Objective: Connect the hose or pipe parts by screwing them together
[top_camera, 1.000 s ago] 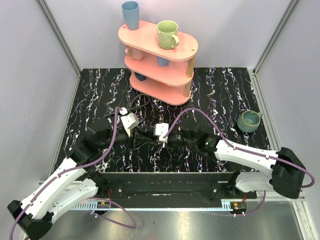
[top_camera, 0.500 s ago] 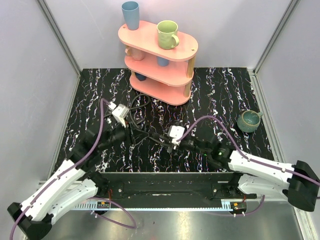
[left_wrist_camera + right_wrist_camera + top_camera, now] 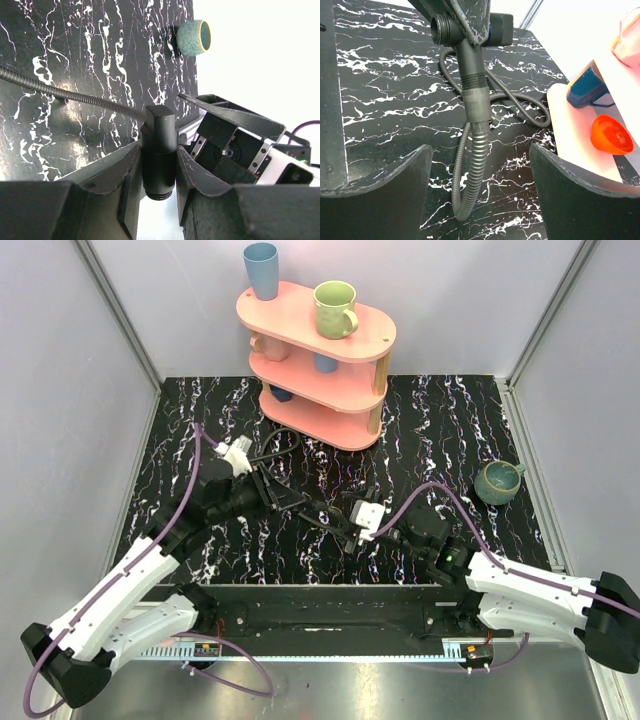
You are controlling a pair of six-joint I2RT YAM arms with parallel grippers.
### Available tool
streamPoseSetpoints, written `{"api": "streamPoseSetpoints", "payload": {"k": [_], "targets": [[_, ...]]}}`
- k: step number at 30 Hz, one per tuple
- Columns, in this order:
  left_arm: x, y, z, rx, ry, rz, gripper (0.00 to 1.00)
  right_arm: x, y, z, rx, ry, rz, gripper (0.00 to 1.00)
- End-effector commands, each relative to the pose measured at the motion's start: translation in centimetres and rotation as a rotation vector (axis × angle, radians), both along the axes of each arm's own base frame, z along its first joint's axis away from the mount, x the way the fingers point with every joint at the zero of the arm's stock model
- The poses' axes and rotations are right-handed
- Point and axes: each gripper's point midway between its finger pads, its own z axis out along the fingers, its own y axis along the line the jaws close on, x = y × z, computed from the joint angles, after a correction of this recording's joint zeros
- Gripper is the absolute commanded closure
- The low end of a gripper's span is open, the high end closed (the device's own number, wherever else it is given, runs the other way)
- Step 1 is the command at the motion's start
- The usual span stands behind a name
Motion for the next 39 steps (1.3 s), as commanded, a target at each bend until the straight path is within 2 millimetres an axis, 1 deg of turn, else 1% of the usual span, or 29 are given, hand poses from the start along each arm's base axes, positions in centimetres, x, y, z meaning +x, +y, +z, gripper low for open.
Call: {"api": "streamPoseSetpoints", "payload": {"k": [1,2,3,4,5,7,8,9,13,14,15,16,18,20,23,24,26,27,31,34,36,39], "targets": [[0.2,0.0,2.9,-0.176,0.039,0.073,1.00,0.5,0.3,1.6,0.052,-0.087,-0.007,0.15],[0.3,0.1,3.1,-0.206,0.059,0.097,1.00,1.1,0.0,0.9,0.041,-0.091,-0.044,0.15],[0.3,0.2,2.9,-0.220,0.070,0.113,1.00,1.5,-0.2,1.4,0.065,-0.115,-0.067,0.16],[0.3,0.2,3.0,-0.239,0.076,0.124,1.00,1.8,-0.3,1.4,0.062,-0.131,-0.084,0.16],[0.2,0.2,2.7,-0.260,0.110,0.135,1.00,2.0,-0.4,1.3,0.058,-0.137,-0.094,0.17],[0.0,-0.1,2.4,-0.276,0.147,0.129,1.00,1.9,-0.3,1.6,0.056,-0.163,-0.083,0.19],[-0.1,-0.2,2.3,-0.291,0.181,0.136,1.00,1.9,-0.1,1.4,0.049,-0.170,-0.074,0.19],[-0.1,-0.3,1.9,-0.291,0.206,0.139,1.00,2.0,-0.2,2.1,0.071,-0.188,-0.080,0.19],[-0.7,-0.4,1.9,-0.319,0.272,0.139,1.00,2.3,-0.1,2.9,0.068,-0.230,-0.094,0.20],[-0.8,-0.4,1.8,-0.330,0.289,0.145,1.00,2.3,0.1,3.3,0.071,-0.241,-0.088,0.21],[-0.8,-0.4,1.8,-0.337,0.294,0.148,1.00,2.4,0.2,3.3,0.061,-0.242,-0.086,0.21],[-0.9,-0.4,2.0,-0.347,0.296,0.145,1.00,2.5,0.5,3.9,0.060,-0.254,-0.079,0.22],[-1.1,-0.5,1.9,-0.361,0.314,0.142,1.00,2.5,0.9,3.5,0.033,-0.257,-0.064,0.24],[-1.2,-0.6,1.7,-0.367,0.333,0.140,1.00,2.5,1.4,3.5,0.028,-0.259,-0.053,0.24],[-1.5,-0.6,1.2,-0.364,0.359,0.137,1.00,2.5,1.9,3.8,0.027,-0.268,-0.047,0.29],[-1.6,-0.6,1.1,-0.366,0.362,0.137,1.00,2.5,2.1,3.7,0.023,-0.270,-0.043,0.33],[-1.6,-0.5,1.0,-0.376,0.370,0.143,1.00,2.1,2.9,3.8,0.015,-0.277,-0.012,0.38],[-1.7,-0.5,1.1,-0.380,0.372,0.142,1.00,2.1,3.1,3.9,0.008,-0.286,-0.007,0.43],[-1.9,-0.7,1.0,-0.390,0.383,0.131,1.00,2.1,4.5,3.3,-0.021,-0.300,-0.002,0.45],[-2.1,-0.7,0.2,-0.389,0.404,0.129,1.00,2.2,5.1,3.3,-0.024,-0.308,-0.006,0.47],[-2.1,-0.6,0.3,-0.403,0.402,0.135,1.00,1.9,5.4,3.8,-0.011,-0.317,-0.001,0.48],[-2.2,-0.5,0.2,-0.403,0.399,0.137,1.00,1.8,5.7,3.4,-0.028,-0.303,0.010,0.70]]}}
